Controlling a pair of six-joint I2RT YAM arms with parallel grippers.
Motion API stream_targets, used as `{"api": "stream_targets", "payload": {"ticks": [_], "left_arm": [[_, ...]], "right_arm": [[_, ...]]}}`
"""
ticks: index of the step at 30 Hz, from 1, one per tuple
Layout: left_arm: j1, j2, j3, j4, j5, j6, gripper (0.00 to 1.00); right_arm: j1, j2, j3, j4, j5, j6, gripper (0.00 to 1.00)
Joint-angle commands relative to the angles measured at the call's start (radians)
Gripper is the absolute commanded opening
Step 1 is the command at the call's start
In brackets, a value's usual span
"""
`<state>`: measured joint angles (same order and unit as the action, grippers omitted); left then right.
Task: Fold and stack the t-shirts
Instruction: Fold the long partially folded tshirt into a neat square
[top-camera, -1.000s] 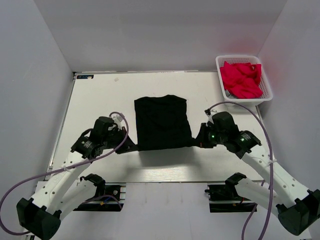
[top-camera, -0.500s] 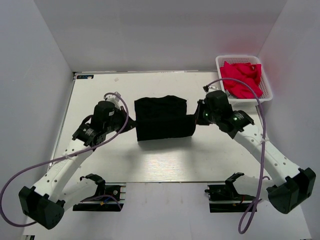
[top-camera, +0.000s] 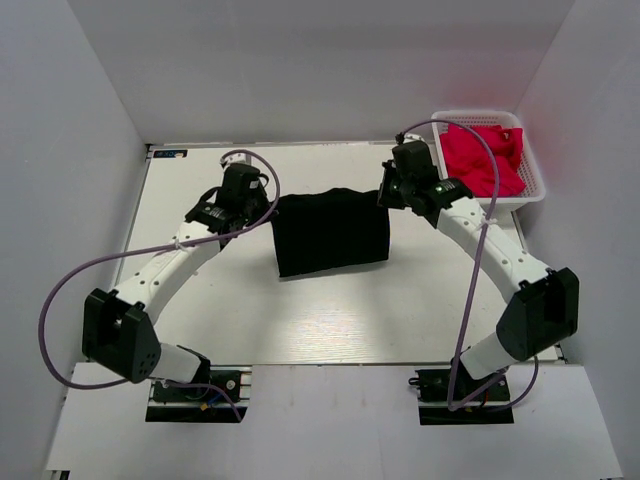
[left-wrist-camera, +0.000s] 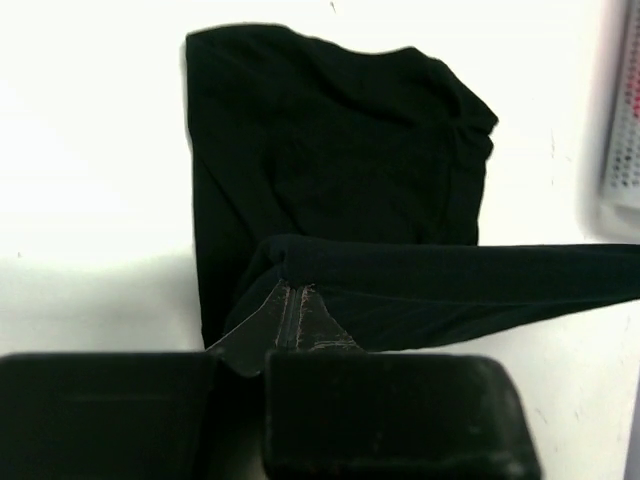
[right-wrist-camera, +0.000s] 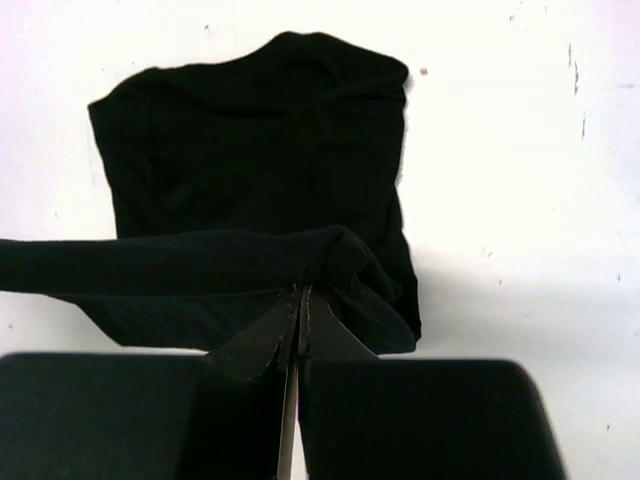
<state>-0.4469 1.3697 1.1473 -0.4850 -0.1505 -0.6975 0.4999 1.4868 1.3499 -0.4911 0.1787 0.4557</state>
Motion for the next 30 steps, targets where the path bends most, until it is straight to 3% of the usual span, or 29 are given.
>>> {"api": "stream_targets", "payload": {"ticks": [1,10,20,25,26,27,28,29,30], "left_arm": [[0.022,0.035,0.063,0.016,-0.095,0.024,0.00],[0.062,0.164,0.175,0.037,-0.142,0.024,0.00],[0.123,0.411,0.298,0.069,-0.133,0.042,0.00],[0.145,0.555,0.403,0.080,-0.119,0.033,0.00],[0.157,0.574,0.416,0.091,-0.148,0.018,0.11],[0.169,0.615,0.452,0.091,-0.149,0.018,0.23],[0.169,0.634,0.471,0.077,-0.149,0.004,0.40],[0.194,0.650,0.494,0.051,-0.149,0.004,0.67],[0.203,0.663,0.547,0.027,-0.129,-0.006,0.99]], "right_arm": [[-0.030,0.059,0.093,0.060,0.010,-0.048,0.00],[-0.089,0.254,0.264,0.105,-0.079,-0.123,0.00],[-0.139,0.552,0.486,0.126,-0.205,-0.152,0.00],[-0.161,0.687,0.494,0.360,-0.312,-0.198,0.00],[-0.162,0.704,0.499,0.382,-0.333,-0.216,0.00],[-0.162,0.774,0.564,0.399,-0.337,-0.221,0.10],[-0.165,0.794,0.592,0.393,-0.335,-0.227,0.29],[-0.167,0.834,0.659,0.379,-0.332,-0.227,0.60],[-0.170,0.848,0.714,0.343,-0.338,-0.229,0.81]]}}
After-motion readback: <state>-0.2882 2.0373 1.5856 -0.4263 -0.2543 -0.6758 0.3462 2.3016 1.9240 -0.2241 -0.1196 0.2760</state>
